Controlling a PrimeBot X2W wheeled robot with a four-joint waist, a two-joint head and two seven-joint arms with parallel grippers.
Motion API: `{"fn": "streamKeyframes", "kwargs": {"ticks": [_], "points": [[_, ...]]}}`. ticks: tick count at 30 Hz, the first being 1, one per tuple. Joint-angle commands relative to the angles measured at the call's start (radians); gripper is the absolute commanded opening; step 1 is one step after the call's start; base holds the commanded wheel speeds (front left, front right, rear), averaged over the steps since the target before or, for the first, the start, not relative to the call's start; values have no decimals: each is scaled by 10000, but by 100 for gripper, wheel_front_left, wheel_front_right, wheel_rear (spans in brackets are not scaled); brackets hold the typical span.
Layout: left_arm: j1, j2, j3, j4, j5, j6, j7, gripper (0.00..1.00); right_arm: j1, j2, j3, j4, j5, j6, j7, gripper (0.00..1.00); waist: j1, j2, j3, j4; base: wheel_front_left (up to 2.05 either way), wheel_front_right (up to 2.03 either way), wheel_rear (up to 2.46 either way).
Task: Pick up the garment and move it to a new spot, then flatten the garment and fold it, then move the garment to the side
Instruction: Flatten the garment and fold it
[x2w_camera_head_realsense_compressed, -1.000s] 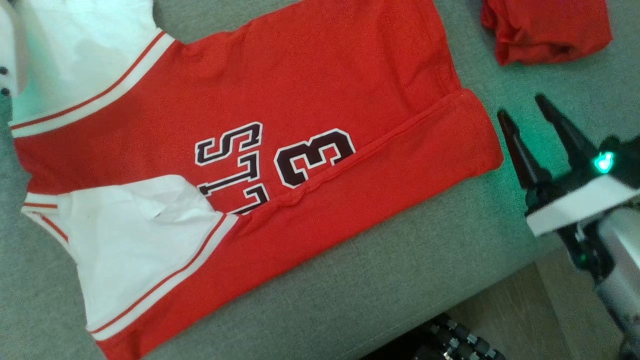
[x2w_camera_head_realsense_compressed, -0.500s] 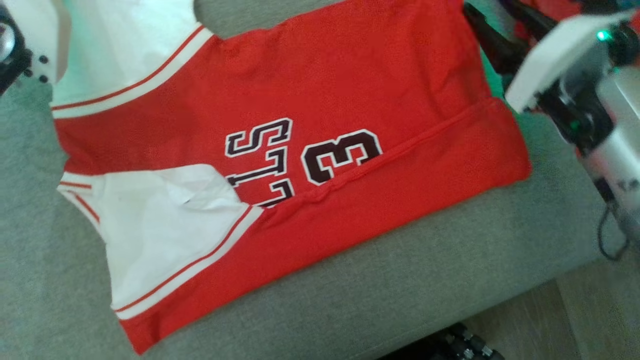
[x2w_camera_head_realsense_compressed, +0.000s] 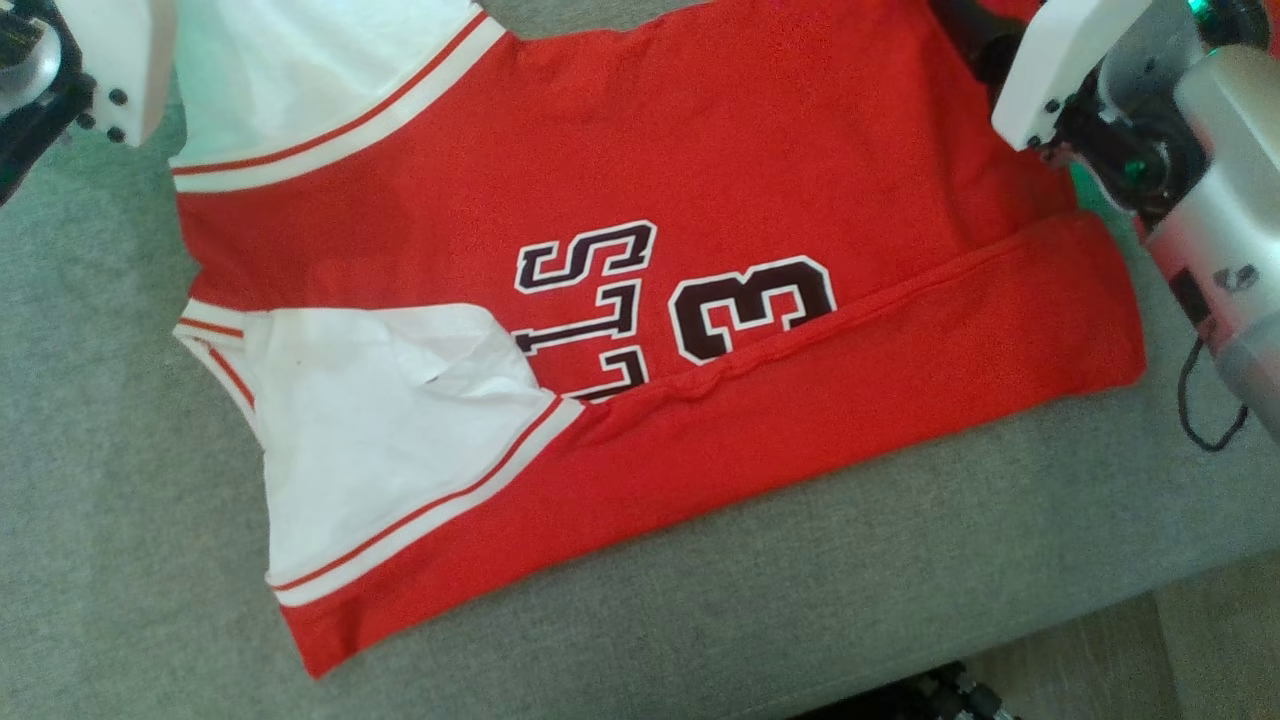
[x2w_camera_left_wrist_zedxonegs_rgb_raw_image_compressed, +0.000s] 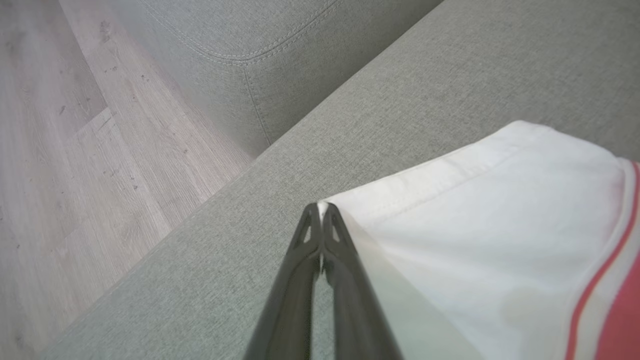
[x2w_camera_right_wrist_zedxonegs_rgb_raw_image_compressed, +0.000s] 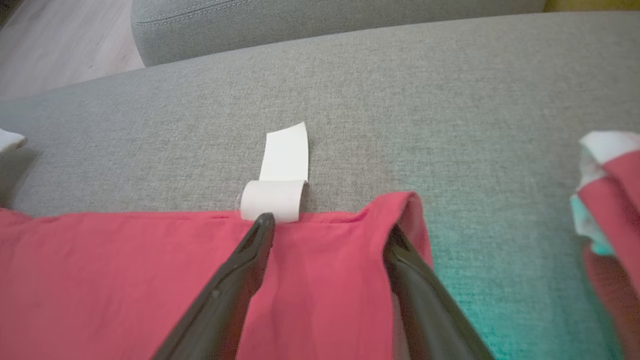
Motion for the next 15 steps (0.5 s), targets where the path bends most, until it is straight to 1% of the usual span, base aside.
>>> {"fn": "streamKeyframes", "kwargs": {"ticks": [1,6,7,9,10,11,12,13,14,15], "points": [[-637,316,417,-219,100,-23,-113,0,-219,-50,29,-59,121,-7,-117,100,-1,0,38,71,0,0,0],[-724,258,381,-139,122,-42,-244,0,-500,-114,265,249,279,-7,-264,100,-1,0,108,184,0,0,0],[-740,244,371,-114,123,-46,-273,0,-553,-138,328,320,321,-7,-280,98,-1,0,121,209,0,0,0],[-762,217,361,-55,114,-53,-335,0,-649,-179,450,451,403,-7,-307,90,-1,0,147,245,0,0,0],[-781,203,350,6,114,-59,-402,0,-744,-218,558,563,484,-7,-354,73,-1,0,167,267,0,0,0],[-792,200,348,36,116,-61,-442,0,-788,-227,602,610,523,-7,-405,43,-1,0,177,275,0,0,0],[-806,199,353,64,136,-55,-510,0,-827,-231,640,647,571,-7,-463,29,-1,0,186,281,0,0,0],[-823,198,356,90,171,-43,-601,0,-858,-233,688,678,615,-7,-507,13,-1,0,195,289,0,0,0],[-836,191,351,124,199,-40,-675,0,-884,-240,741,702,659,-7,-539,0,-1,0,202,296,0,0,0],[-849,182,344,158,218,-42,-739,0,-917,-260,790,728,695,-7,-586,0,-1,0,210,303,0,0,0]]}}
